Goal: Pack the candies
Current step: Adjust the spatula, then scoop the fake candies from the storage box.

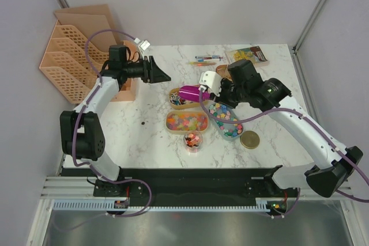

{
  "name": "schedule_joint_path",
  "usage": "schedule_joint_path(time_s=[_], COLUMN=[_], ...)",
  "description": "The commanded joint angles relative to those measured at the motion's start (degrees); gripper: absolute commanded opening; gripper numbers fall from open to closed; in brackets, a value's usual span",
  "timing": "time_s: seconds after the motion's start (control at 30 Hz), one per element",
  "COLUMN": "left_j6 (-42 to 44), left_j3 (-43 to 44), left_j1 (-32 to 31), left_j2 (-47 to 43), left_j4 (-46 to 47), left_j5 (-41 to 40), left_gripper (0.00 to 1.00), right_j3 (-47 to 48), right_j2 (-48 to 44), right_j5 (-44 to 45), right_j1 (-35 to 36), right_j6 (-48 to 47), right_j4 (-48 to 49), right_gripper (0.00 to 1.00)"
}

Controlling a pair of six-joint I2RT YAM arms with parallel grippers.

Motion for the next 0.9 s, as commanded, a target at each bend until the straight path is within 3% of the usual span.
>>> schedule_joint_path(time_s=[0.0, 0.2, 0.3, 0.53, 0.73, 0.87], left_j6=[14.5, 21.5, 23.2, 23.5, 23.9, 23.9], left_j3=[4.1, 1.5, 0.5, 1.2, 1.2, 1.2], left_j1=[0.1, 0.1, 0.1, -0.3, -1.2, -2.0], left_j2=[-3.1, -3.1, -1.8, 1.8, 4.3, 6.8], left_j4=[-8.9, -9.2, -9.5, -10.2, -10.9, -11.1], left_j5=[-21.0, -35.7, -37.5, -38.1, -37.2, -37.8], left_gripper=[0.73, 0.68, 0.66, 0.66, 0.62, 0.61], right_j3=[4.4, 0.7, 3.6, 21.7, 37.5, 39.0], right_j2=[0.0, 0.8, 4.9, 18.0, 29.9, 33.7], right_j5=[3.1, 5.4, 9.1, 18.6, 16.6, 15.8], right_j1=[-2.6, -4.8, -6.9, -12.0, -11.9, -11.3], right_j6=[7.3, 13.8, 7.8, -14.0, -26.4, -32.2], right_j4=[-10.8, -16.7, -18.7, -21.4, -27.6, -28.9], right_gripper=[0.0, 0.0, 0.0, 0.0, 0.0, 0.0])
